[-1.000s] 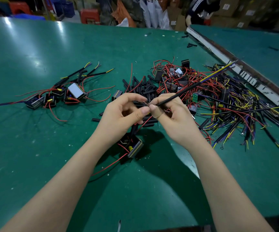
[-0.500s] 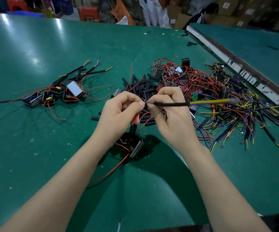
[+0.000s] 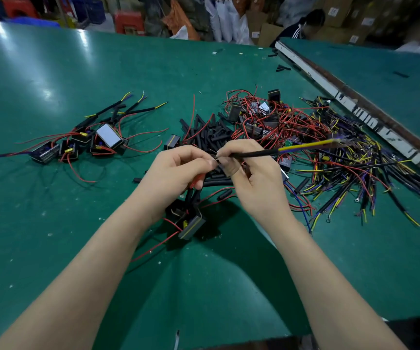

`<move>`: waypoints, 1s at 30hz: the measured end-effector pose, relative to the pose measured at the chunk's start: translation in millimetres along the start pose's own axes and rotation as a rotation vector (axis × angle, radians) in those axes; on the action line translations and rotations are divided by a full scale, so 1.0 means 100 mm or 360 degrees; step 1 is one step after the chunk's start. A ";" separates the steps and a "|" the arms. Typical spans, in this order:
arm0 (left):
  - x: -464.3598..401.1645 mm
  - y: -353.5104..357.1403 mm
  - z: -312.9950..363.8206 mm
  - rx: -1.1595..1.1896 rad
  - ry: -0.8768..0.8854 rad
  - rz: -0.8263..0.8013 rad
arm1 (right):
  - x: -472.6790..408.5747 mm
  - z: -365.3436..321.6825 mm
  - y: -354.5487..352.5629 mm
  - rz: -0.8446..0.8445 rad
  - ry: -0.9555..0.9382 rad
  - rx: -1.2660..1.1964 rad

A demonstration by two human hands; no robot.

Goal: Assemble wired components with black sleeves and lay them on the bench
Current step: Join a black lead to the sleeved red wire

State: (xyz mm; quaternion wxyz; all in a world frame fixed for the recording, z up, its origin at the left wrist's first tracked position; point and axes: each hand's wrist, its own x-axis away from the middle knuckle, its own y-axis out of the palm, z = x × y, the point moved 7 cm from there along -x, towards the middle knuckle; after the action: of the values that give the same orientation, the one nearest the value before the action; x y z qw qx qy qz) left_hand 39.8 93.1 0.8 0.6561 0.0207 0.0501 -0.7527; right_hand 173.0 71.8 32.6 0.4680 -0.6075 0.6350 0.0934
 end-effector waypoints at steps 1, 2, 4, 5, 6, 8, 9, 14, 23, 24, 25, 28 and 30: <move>0.00 -0.01 0.03 -0.0057 0.0073 0.0001 | 0.00 0.05 0.01 -0.0016 0.0091 -0.0069; 0.02 -0.02 0.08 -0.0205 0.0192 0.0021 | 0.00 0.10 0.03 -0.0039 0.0199 -0.0154; 0.07 -0.03 0.18 -0.0695 0.0511 0.0124 | 0.02 0.18 0.08 -0.0073 0.0386 -0.0362; 0.10 -0.01 0.22 -0.0919 0.0660 0.0194 | 0.02 0.20 0.10 -0.0075 0.0443 -0.0456; 0.14 0.01 0.26 -0.1073 0.0772 0.0250 | 0.02 0.21 0.11 -0.0076 0.0480 -0.0520; 0.21 0.04 0.33 -0.1232 0.0915 0.0308 | 0.01 0.23 0.12 -0.0099 0.0516 -0.0560; 0.23 0.05 0.35 -0.1294 0.0957 0.0328 | 0.01 0.23 0.13 -0.0115 0.0514 -0.0546; 0.28 0.10 0.38 -0.1587 0.1056 0.0426 | 0.00 0.23 0.08 -0.0195 0.0391 -0.0213; 0.11 0.04 0.24 -0.0629 0.0529 0.0090 | 0.01 0.18 0.10 -0.0410 0.0738 -0.0864; 0.09 0.05 0.22 -0.0508 0.0433 0.0042 | 0.02 0.18 0.10 -0.0454 0.0759 -0.0871; 0.07 0.06 0.20 -0.0383 0.0337 -0.0005 | 0.02 0.18 0.10 -0.0474 0.0744 -0.0861; 0.05 0.09 0.12 -0.0032 0.0068 -0.0145 | 0.00 0.12 0.08 -0.0439 0.0561 -0.0783; 0.04 0.09 0.03 0.0132 -0.0093 -0.0252 | 0.00 0.10 0.07 -0.0382 0.0467 -0.0700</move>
State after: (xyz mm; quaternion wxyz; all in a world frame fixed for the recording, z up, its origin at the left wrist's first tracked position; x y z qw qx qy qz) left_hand 48.6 87.3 3.3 0.5944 0.0220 0.0011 -0.8039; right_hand 172.0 80.6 24.0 0.2358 -0.7721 0.5841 0.0839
